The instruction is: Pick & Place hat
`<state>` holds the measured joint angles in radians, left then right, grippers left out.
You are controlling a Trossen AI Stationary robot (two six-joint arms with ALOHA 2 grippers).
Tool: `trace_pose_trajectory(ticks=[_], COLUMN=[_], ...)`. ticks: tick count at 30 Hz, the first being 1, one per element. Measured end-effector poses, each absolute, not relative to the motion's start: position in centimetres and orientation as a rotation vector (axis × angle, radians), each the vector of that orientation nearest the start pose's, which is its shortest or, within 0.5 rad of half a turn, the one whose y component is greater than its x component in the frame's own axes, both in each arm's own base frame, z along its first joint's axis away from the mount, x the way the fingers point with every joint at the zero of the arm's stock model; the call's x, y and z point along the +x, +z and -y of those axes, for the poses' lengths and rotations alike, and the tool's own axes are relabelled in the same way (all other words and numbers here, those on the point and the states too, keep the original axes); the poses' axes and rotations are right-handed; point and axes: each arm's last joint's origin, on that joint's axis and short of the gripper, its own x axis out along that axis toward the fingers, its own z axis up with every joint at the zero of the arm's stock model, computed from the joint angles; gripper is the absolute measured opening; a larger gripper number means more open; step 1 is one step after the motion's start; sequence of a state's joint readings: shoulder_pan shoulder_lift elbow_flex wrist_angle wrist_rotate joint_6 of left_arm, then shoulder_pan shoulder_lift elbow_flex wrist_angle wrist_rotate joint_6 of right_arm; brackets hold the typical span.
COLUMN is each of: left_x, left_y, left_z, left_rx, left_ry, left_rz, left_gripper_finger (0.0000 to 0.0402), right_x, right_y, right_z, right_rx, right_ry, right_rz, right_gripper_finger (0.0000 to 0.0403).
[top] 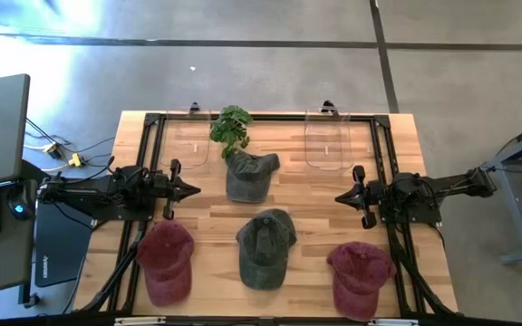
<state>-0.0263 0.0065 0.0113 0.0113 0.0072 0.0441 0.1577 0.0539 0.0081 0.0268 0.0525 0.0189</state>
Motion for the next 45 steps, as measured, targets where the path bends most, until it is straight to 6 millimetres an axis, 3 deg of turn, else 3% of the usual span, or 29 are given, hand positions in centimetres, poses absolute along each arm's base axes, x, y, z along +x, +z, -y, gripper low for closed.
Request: trace_pose_trajectory(ticks=[17,24,28,33,37,41,45], left_x=[9.7,9.7,10.4,12.6,16.4,19.8,22.8], left_y=[17.1,18.5,19.3,22.0,24.4,27.0,29.6], left_z=[0.2,0.2,0.1,-0.1,0.3,1.9,4.6], left_rx=[0.053,-0.093,-0.121,-0.107,-0.031,0.099,0.198], left_ry=[-0.014,-0.011,0.042,0.119,0.166,0.182,0.163], left_rz=[0.053,0.174,0.084,-0.025,-0.188,-0.448,-0.666], left_gripper_finger=[0.0000,0.0000,0.0000,0.0000,0.0000,0.0000,0.0000], right_x=[9.9,10.0,10.0,10.0,10.0,10.0,10.0], right_y=[16.5,16.5,16.5,16.5,16.5,16.5,16.5], right_z=[-1.4,-1.4,-1.4,-1.4,-1.4,-1.4,-1.4], right_rx=[0.017,0.017,0.017,0.017,0.017,0.017,0.017], right_ry=[0.105,0.105,0.105,0.105,0.105,0.105,0.105], right_rz=[-0.020,-0.020,-0.020,-0.020,-0.020,-0.020,-0.020], right_gripper_finger=[0.0012,0.0012,0.0012,0.0012,0.0012,0.0012,0.0012])
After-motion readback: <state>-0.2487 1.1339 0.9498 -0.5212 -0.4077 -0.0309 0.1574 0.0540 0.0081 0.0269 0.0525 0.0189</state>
